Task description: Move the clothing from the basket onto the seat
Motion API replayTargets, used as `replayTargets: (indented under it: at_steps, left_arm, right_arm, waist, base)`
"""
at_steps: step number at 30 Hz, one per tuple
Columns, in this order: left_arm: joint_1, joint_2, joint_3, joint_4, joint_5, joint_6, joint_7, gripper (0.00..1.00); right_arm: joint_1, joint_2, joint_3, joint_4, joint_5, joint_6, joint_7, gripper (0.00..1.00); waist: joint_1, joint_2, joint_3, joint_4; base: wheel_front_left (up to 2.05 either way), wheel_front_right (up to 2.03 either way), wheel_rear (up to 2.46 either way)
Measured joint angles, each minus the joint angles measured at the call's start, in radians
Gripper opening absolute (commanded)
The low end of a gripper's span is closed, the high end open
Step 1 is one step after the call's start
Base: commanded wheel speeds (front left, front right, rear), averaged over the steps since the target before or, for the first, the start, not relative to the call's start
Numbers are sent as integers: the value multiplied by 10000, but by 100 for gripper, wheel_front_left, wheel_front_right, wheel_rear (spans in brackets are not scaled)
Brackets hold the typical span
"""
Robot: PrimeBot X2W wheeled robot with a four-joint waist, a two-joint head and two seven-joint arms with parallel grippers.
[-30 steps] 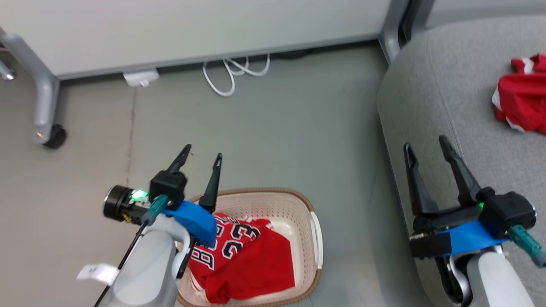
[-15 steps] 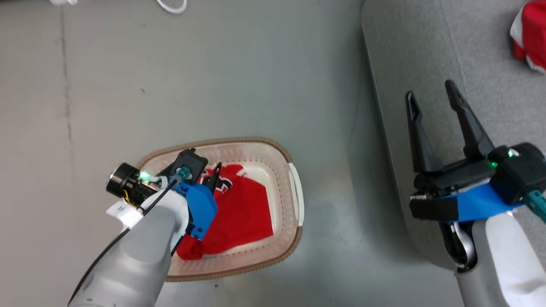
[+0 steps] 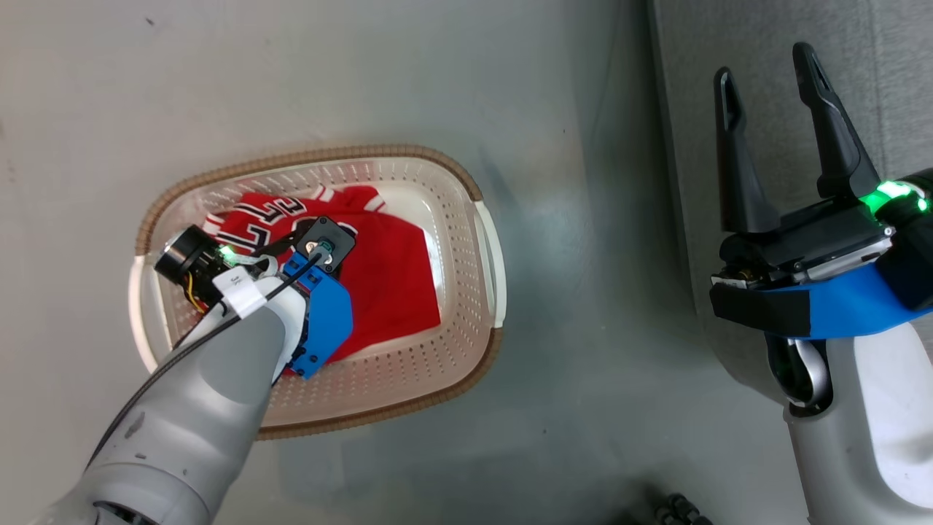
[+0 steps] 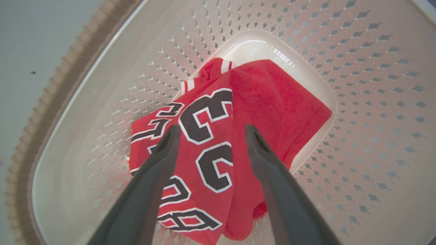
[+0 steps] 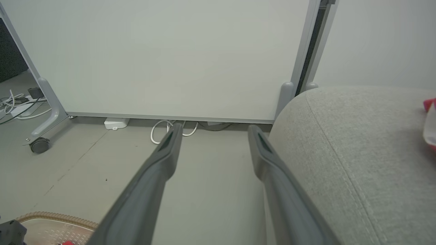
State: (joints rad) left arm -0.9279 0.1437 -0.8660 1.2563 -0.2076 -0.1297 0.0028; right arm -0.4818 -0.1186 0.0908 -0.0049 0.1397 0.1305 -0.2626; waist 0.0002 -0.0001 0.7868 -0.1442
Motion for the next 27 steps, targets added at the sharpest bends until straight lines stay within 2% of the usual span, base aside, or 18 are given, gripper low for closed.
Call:
replayTargets:
  at_steps: [8, 16, 25, 26, 27]
  left_arm:
    - [-530, 297, -437, 213, 42, 0, 765, 100]
    - [-950, 512, -763, 278, 169, 8, 943, 100]
    - [-1487, 763, -882, 311, 234, 236, 1204, 100]
    - [-1555, 784, -963, 311, 238, 232, 1507, 100]
    - [-1555, 784, -963, 311, 238, 232, 1507, 45]
  right_arm:
    - [-188, 86, 15, -345, 0, 0, 0, 100]
    - [-351, 115, -142, -775, -4, 0, 0, 100]
    - [-503, 257, -107, -1076, -6, 0, 0, 100]
    - [-537, 299, -111, -1127, -4, 0, 0, 100]
    - [-537, 299, -111, -1127, -4, 0, 0, 100]
  waist:
    - [-1, 0, 895, -121]
    - [-1, 0, 1882, -248]
    - [-1, 0, 2698, -506]
    - [-1, 0, 2776, -602]
    - [-1, 0, 2776, -602]
  base:
    - [0, 0, 0]
    - [0, 0, 0]
    - [0, 0, 0]
    - [0, 0, 0]
    - [0, 0, 0]
